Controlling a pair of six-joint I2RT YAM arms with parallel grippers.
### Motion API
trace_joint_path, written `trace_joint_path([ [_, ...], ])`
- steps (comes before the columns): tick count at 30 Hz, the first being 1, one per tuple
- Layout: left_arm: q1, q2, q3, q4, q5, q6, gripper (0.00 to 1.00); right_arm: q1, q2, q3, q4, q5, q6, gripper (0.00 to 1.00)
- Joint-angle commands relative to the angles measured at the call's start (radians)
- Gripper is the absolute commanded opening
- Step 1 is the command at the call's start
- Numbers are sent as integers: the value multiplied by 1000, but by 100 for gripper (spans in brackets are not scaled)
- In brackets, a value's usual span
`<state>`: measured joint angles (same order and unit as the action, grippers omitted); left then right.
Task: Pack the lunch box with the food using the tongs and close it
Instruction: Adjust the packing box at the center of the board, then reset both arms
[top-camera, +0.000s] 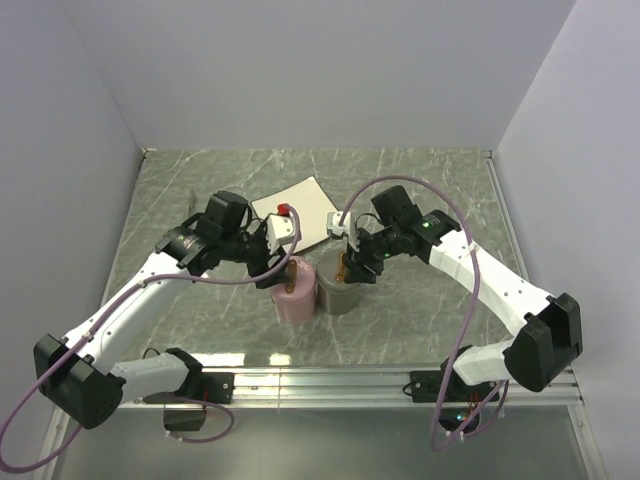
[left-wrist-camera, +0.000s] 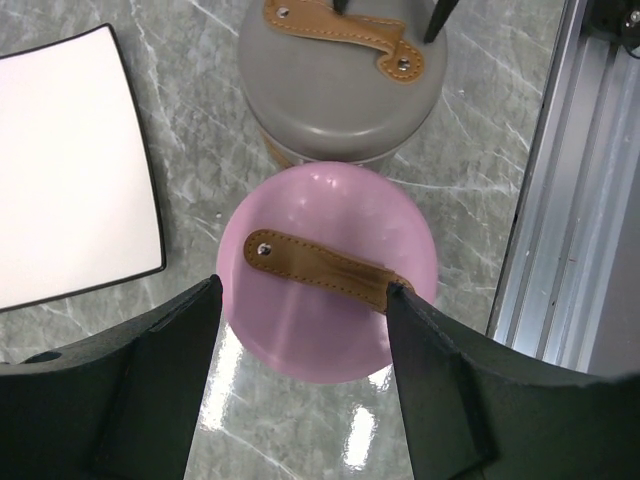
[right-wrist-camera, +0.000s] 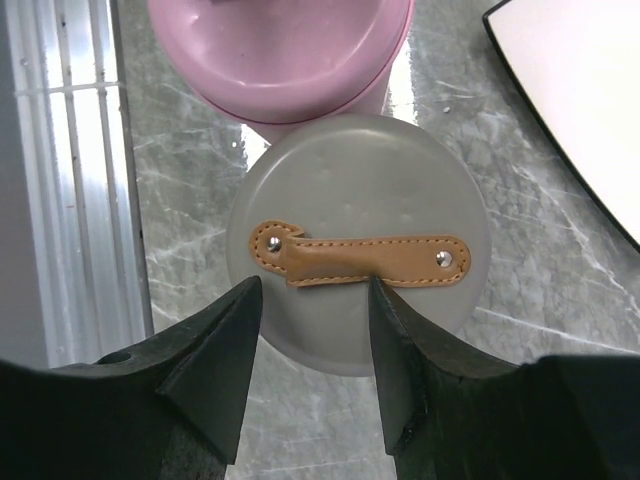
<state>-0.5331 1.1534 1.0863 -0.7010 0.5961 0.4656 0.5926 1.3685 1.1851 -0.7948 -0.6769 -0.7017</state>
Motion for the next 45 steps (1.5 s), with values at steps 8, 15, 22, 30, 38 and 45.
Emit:
trace_joint_path([
  [8,-88,-15,-66,21,-102,35,72,41,-95,-102,55,137,39,58],
  [15,-90,-20,-48,35,-99,18,74,44,-138,-29,29,88,62,63],
  [22,17,-1,165,-3,22,-50,86,4,-154,105,32,36,123,68],
  [30,134,28,329,71,-118,-292,99,-233,-180,232,146,-24,354,100],
  [38,337,181,422,54,-88,-500,99,-473,-181,226,200,146,637,100],
  [45,430,187,325,113,-102,-559,99,-587,-247,10,281,218,731,100],
])
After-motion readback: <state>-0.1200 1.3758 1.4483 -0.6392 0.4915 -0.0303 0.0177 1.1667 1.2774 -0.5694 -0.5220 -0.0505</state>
